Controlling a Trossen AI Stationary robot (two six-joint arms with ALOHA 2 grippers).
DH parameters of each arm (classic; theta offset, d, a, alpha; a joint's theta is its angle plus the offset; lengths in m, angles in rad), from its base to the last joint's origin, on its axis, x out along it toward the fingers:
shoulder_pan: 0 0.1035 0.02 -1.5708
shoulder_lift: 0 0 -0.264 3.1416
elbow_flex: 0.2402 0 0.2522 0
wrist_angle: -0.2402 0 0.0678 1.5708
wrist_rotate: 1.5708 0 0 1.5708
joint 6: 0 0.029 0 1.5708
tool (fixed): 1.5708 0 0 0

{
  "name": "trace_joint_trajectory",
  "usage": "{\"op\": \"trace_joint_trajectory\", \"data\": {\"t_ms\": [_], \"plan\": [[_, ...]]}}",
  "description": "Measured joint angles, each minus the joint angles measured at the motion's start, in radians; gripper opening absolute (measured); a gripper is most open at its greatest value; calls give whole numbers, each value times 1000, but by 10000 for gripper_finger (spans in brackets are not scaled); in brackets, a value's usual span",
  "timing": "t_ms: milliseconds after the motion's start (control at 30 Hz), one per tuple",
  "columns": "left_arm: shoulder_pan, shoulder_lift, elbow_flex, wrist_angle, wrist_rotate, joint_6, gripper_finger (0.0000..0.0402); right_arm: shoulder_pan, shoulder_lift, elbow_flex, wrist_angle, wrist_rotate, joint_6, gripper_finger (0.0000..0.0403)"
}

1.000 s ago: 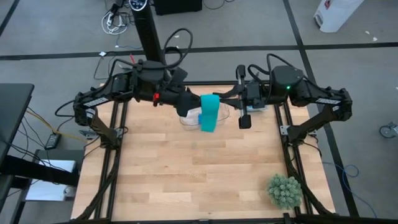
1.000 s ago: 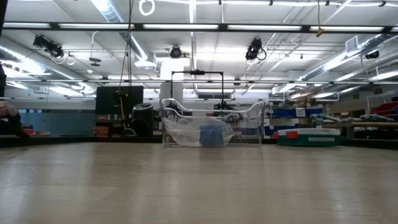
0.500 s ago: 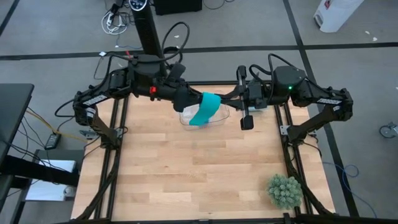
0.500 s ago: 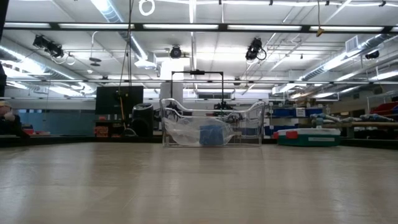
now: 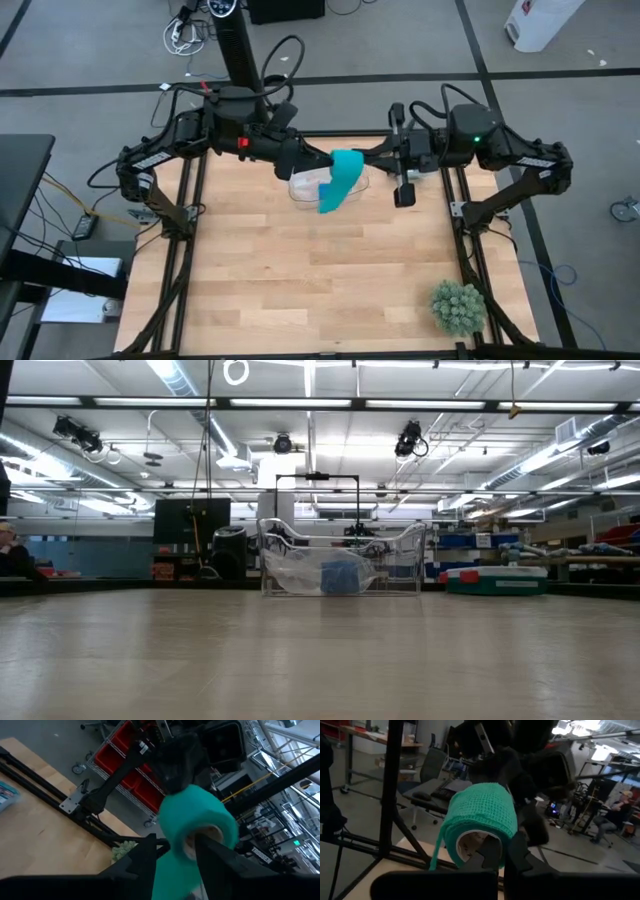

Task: Roll bandage
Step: Roll the sky blue bandage

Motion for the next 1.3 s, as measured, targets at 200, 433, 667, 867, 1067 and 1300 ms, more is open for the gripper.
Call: {"op": "trace_joint_trajectory", "data": {"t_ms": [200, 433, 667, 867, 1067, 1300], "plan": [[0, 0, 0, 31, 2, 0, 142, -5, -34, 0, -90, 16, 5, 0], [4, -1, 0, 32, 2, 51, 142, -48, -45, 0, -31, -13, 166, 0], [4, -1, 0, 28, 2, 136, 142, -189, -35, 0, -19, -229, 487, 0], [3, -1, -5, 17, 1, 187, 142, -277, -25, 1, -30, -295, 608, 0], [3, 0, -40, 7, -46, 214, 142, -334, -7, 1, 1, -424, 748, 0], [3, 0, -49, 11, -114, 287, 142, -354, 11, 1, -4, -482, 824, 0]]}}
